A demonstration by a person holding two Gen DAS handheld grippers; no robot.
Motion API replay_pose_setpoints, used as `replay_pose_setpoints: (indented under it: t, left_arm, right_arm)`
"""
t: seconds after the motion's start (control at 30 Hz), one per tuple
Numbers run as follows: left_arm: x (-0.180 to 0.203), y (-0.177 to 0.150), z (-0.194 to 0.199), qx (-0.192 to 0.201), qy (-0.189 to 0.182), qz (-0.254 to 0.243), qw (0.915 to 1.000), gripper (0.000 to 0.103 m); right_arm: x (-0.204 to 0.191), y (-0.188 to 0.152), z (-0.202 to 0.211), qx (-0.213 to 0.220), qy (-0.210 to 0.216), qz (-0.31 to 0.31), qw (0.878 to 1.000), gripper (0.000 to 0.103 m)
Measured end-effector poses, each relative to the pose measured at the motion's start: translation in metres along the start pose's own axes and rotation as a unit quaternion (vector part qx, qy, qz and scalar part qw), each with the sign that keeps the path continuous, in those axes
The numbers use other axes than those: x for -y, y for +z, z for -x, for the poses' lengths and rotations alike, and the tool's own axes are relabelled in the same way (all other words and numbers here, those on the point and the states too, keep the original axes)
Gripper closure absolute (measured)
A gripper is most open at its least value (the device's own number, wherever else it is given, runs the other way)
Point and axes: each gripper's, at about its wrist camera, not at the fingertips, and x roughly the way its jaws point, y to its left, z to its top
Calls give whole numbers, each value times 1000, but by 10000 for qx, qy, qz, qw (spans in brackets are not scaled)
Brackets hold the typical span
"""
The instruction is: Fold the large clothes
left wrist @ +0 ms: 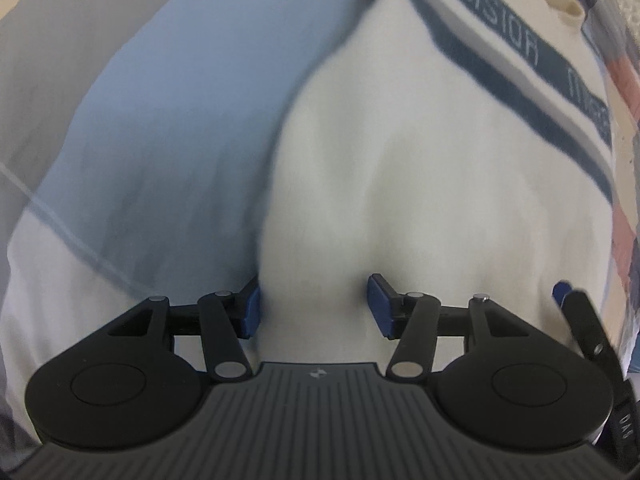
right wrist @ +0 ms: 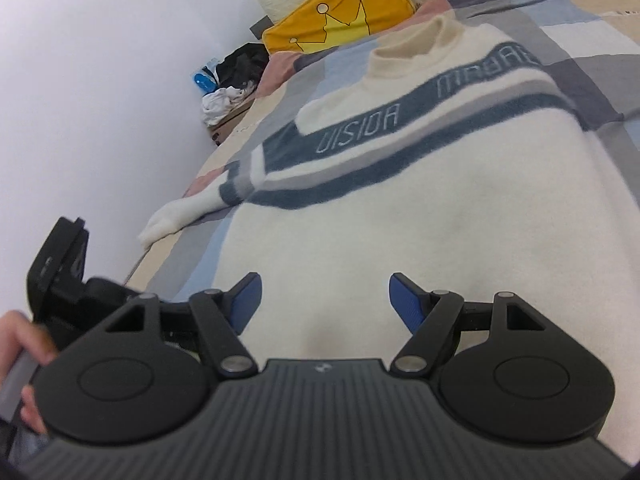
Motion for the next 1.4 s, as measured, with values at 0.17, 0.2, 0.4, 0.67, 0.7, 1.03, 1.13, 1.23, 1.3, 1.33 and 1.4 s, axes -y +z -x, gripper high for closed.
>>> replay_pose_setpoints:
  t: [0.17,0.2,0.4,0.67,0.7,1.03,1.13,1.23,1.3,1.33,1.4]
  left_arm:
    - [13,-13,-1,39,259,-92,9996,40]
    - [18,-13,-2,-51,351,-245,9991,41]
    - [27,-14,11,-225,526,-617,9965,84]
    - [31,-12,56,19,531,-930,9942,93]
    - [27,-13,58,30,580,-924,9940,93]
    - [14,-13,18,-62,1078,-720,9915,84]
    - [25,-19,18,61,1187,-887,9889,83]
    - [34,-24,26,161,1204,-983,9877,62]
    - [38,-27,34,223,1075,-1075,9881,48]
    - [41,-27,36,268,1020,-1115,9881,45]
    - [47,-31,47,404,1035,-1191,9866,37]
  right_arm:
    - [-3,0,0,73,-29,63,9999,30]
    - [-3,1,1,95,-41,44,9999,30]
    - [-1,3,8,276,-337,75,9990,30]
    - [1,7,15,510,-646,170,9965,30]
    - [1,8,16,527,-637,173,9964,30]
    - [8,7,9,296,-840,275,9956,30]
    - [9,8,10,303,-876,286,9953,30]
    - [5,7,12,345,-893,336,9948,30]
    - [4,7,14,374,-911,362,9945,30]
    - [4,8,15,387,-907,358,9945,30]
    - [4,8,18,419,-916,358,9943,30]
